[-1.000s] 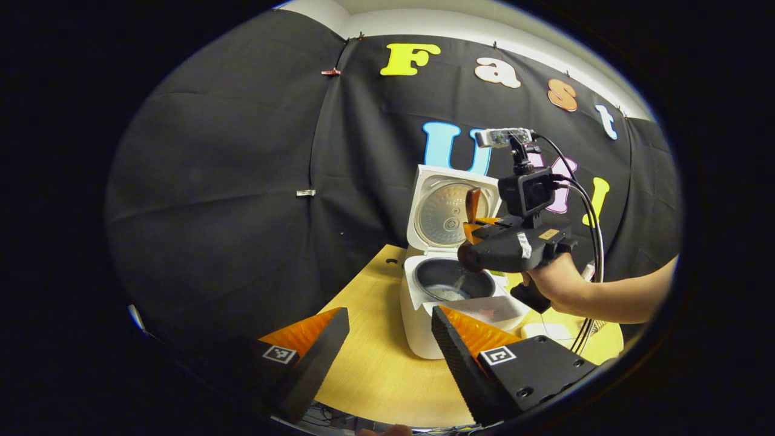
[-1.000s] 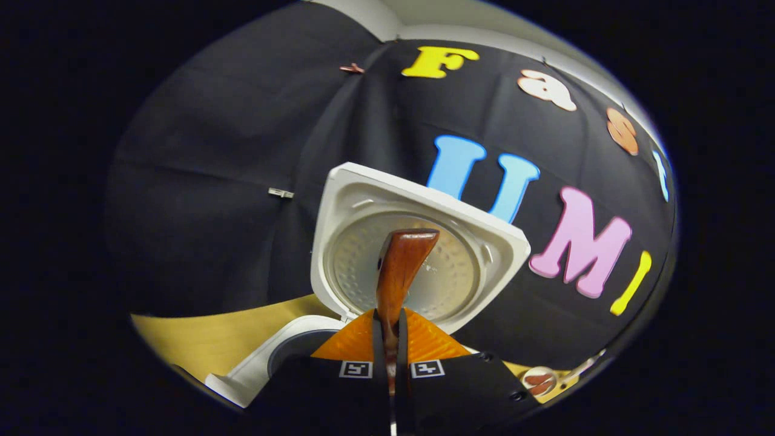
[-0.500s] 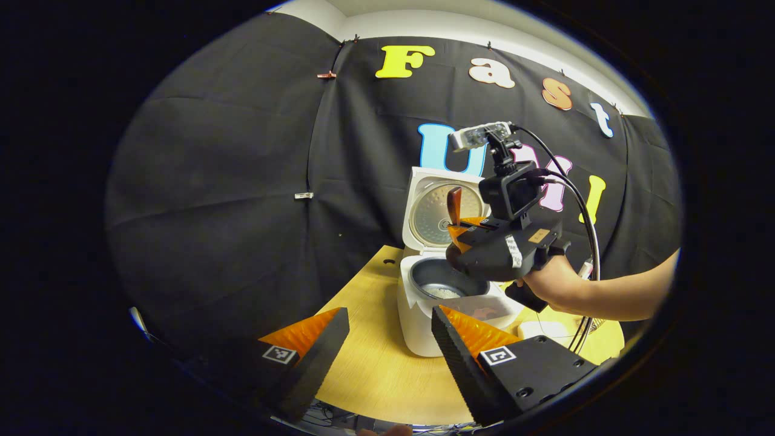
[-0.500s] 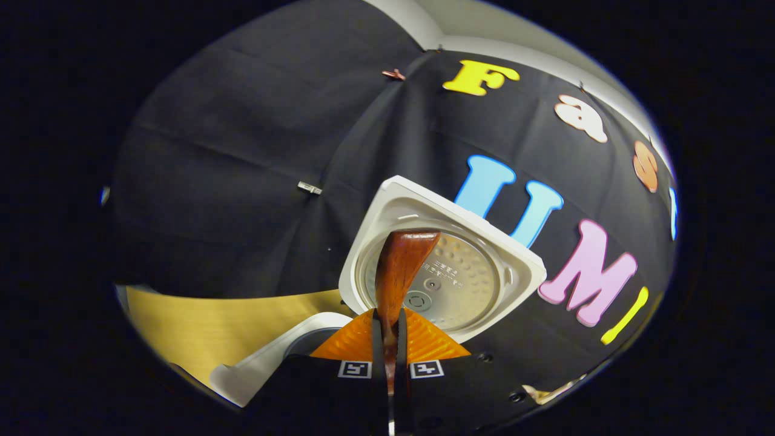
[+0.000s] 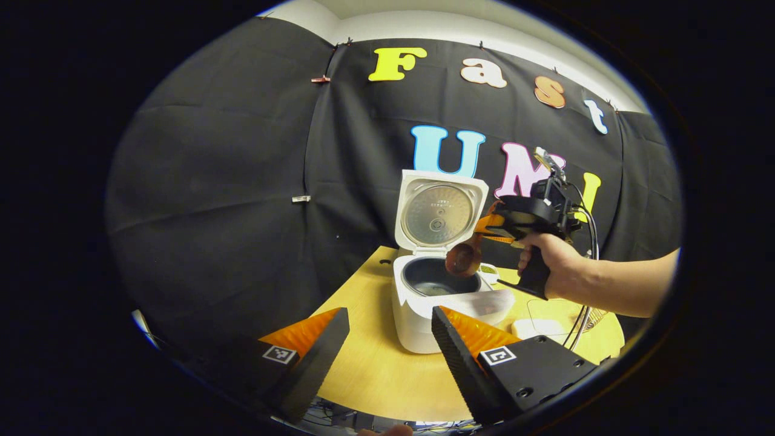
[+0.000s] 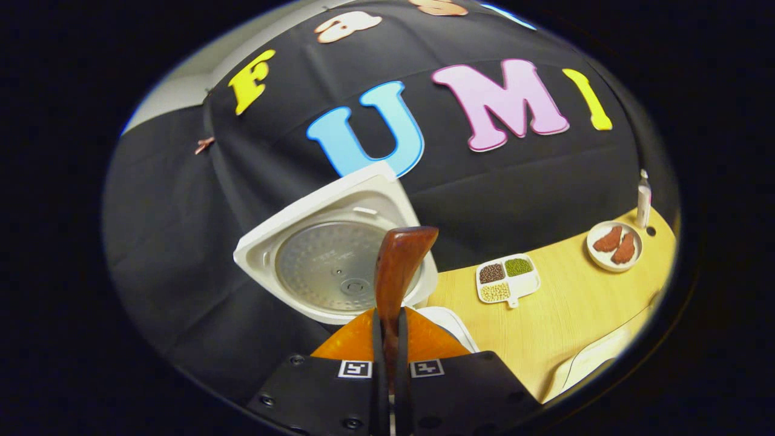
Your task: Close the left gripper, press the button to open the rice cooker; take a wooden spoon from the chopstick holder with the right hand, scoop a spoonful of rice and pour it into the rice cooker, then put the wooden spoon back into the chopstick holder.
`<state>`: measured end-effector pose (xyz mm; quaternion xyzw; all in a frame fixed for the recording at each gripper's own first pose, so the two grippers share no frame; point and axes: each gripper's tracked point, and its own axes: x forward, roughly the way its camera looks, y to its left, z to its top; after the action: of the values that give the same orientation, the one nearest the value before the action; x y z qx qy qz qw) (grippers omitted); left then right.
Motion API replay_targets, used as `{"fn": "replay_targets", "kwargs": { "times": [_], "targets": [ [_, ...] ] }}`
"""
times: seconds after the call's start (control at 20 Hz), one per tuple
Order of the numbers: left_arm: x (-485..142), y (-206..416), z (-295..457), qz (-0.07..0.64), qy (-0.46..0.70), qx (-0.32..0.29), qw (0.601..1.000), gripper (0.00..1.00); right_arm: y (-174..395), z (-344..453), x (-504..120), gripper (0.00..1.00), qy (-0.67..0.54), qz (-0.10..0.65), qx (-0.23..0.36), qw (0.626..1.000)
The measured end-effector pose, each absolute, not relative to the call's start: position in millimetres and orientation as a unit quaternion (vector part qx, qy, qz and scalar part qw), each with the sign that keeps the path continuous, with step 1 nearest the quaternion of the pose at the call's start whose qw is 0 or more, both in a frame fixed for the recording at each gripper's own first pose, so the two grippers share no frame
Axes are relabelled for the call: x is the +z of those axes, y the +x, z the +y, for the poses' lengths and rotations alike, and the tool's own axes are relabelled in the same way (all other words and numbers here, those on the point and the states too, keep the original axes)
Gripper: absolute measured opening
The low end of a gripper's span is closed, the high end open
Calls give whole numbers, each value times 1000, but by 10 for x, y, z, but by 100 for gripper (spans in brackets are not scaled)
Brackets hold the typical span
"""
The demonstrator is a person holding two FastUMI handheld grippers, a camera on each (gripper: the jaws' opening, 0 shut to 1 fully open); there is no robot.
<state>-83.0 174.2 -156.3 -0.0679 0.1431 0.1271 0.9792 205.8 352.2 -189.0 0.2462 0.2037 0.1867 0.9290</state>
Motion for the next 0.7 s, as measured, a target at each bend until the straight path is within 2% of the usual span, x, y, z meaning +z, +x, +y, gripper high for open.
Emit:
{"fn": "replay_targets", "kwargs": {
  "times": [0.25,0.3,0.35,0.4,0.45,0.7],
  "targets": [
    [-1437,-724,1466,134,-53,105,984,95,2039,2781,-1528,8,362,189,167,898],
    [-1401,-693,1384,132,-50,99,985,96,2018,2556,-1453,12,373,180,161,896],
    [-1365,-663,1315,130,-48,94,986,96,1998,2344,-1383,8,379,171,154,896],
    [-1347,-646,1236,128,-46,88,987,95,1963,2116,-1319,13,382,161,147,898],
    [-1310,-623,1161,125,-47,81,988,95,1938,1871,-1276,8,382,150,140,901],
    [-1158,-484,838,106,-51,66,991,95,1731,632,-1119,8,352,102,96,925]
  ]
}}
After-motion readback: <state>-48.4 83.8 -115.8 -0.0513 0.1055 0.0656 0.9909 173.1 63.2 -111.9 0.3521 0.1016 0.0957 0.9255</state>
